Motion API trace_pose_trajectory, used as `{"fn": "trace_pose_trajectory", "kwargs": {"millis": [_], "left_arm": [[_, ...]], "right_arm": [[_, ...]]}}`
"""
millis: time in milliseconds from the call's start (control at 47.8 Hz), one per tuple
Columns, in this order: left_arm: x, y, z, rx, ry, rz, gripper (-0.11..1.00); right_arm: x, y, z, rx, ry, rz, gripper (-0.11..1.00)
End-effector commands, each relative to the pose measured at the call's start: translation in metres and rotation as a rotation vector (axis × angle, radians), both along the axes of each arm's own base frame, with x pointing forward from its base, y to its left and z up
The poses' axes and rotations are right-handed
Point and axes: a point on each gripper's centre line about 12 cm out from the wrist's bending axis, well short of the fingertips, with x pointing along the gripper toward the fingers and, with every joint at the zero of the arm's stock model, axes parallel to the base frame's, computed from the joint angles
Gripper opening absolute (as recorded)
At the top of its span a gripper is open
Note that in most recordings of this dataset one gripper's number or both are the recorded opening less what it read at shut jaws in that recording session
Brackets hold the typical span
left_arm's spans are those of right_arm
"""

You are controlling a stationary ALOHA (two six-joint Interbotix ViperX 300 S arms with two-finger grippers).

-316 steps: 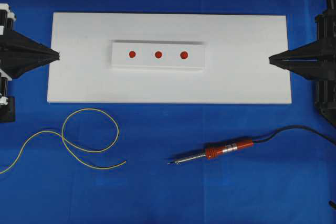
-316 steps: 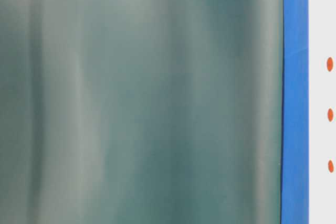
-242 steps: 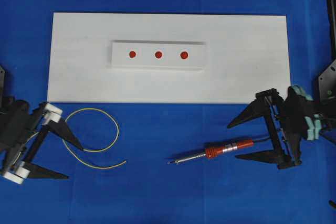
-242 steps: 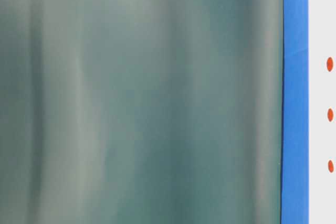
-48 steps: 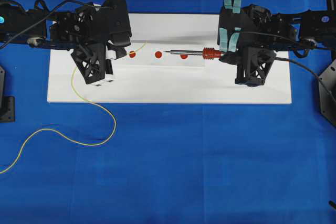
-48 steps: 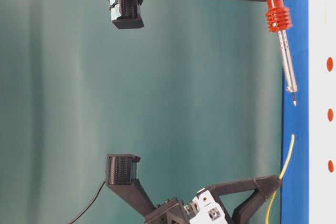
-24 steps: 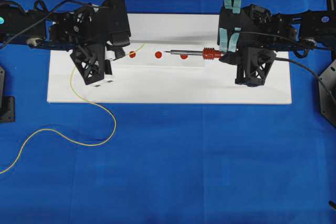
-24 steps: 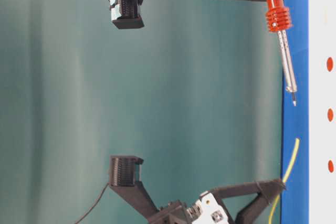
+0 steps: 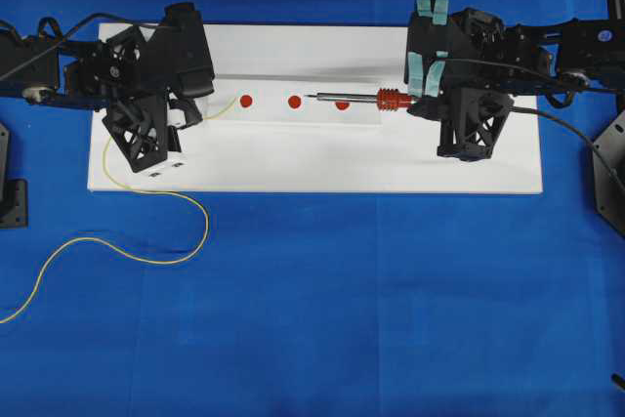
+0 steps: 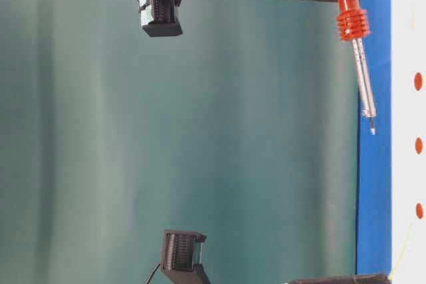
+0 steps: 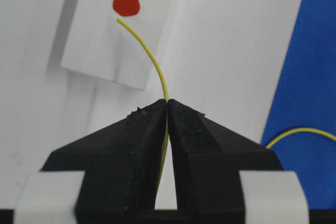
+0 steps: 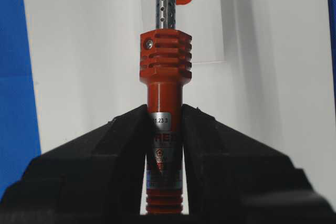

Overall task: Touch the tip of the soldering iron to the tip of the solder at the mark.
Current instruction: 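Lift both tools and bring them up to the red-dotted strip, then move the right gripper's iron tip left toward the wire tip at the left dot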

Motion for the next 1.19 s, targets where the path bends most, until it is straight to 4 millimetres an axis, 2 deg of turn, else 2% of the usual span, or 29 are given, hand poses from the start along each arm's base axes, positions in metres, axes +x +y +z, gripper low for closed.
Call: {"fn": "trace_pose_trajectory", "kwargs": {"millis": [0,209,690,962,1172], "left_arm": [[0.005,-0.003,0.006,0.004,-0.037,-0.011,0.03],[0.009,-0.005,0.002,0.007,-0.053,-0.018,0.03],[0.006,-0.005,-0.006,0.004,-0.032,-0.018,0.03],[0.008,-0.005,-0.005,0.004,-0.041,-0.017,0.03],[0.008,-0.005,-0.005,0.005,-0.041,-0.018,0.03]], "right_arm": [[0.006,-0.002,0.011,-0.011,-0.04,-0.002,0.06],[0.006,-0.002,0.011,-0.012,-0.044,-0.002,0.06],[0.01,-0.003,0.011,-0.012,-0.044,-0.002,0.06],[0.034,-0.008,0.012,-0.016,-0.045,0.003,0.06],[0.061,-0.016,0.002,-0.029,-0.014,0.015,0.06]]}}
